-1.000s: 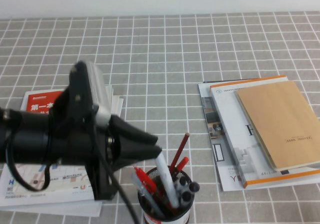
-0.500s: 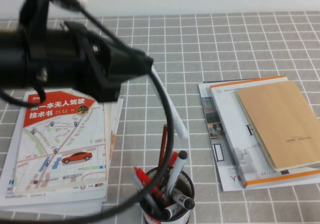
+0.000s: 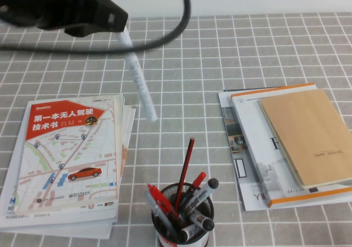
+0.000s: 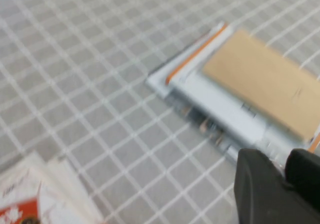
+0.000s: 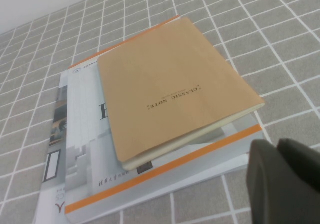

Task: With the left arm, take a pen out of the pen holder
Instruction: 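Take a marker out of the pen holder and lay it on the table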

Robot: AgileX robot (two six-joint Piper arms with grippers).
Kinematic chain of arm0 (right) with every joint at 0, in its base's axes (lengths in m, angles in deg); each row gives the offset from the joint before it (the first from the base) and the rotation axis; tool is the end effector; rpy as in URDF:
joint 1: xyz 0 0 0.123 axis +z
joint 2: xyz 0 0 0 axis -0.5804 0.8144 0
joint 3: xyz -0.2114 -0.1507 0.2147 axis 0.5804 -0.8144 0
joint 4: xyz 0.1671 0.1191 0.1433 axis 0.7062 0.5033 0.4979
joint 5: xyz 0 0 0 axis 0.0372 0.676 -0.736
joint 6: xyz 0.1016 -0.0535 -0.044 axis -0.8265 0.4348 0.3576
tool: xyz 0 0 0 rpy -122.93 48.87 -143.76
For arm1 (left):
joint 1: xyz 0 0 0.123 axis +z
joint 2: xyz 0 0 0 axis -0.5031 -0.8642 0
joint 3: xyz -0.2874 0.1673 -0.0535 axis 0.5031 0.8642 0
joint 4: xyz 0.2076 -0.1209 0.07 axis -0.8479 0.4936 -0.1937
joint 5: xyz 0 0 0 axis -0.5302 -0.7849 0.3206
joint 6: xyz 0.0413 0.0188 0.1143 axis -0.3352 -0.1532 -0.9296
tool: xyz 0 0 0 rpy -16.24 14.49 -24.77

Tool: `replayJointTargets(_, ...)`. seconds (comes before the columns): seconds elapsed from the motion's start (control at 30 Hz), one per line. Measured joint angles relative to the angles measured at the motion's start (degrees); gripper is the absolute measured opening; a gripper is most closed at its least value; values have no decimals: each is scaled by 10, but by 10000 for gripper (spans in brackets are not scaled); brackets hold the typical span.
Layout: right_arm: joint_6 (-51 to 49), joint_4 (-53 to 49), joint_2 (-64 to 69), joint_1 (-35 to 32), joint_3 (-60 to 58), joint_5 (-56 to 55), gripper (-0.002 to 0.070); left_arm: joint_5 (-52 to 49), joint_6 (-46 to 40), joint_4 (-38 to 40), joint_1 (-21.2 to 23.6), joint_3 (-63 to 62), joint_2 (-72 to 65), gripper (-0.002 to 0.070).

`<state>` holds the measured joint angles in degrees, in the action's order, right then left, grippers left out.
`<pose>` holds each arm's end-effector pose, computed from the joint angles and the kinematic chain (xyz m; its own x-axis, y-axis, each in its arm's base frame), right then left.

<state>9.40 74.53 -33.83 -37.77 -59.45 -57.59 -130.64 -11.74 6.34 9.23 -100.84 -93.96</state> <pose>0.0295 0.0117 0.1623 -0.2874 0.3800 -0.8792 0.0498 0.9226 0.3825 0.2469 -0.1453 0.4791 -0.4886 0.4089 -0.7708 0.7203 0.6875 -0.0918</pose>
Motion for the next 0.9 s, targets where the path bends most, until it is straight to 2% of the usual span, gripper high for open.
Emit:
replayJointTargets(0.13, 0, 0, 0, 0, 0, 0, -13, -74, 51, -50, 0, -94, -94, 71)
replayJointTargets(0.37, 0, 0, 0, 0, 0, 0, -13, -79, 114, -67, 0, -197, -245, 70)
replayJointTargets(0.67, 0, 0, 0, 0, 0, 0, -13, -79, 125, -75, 0, -210, -338, 70)
replayJointTargets(0.9, 0, 0, 0, 0, 0, 0, -13, -79, 125, -137, -11, -211, -342, 70)
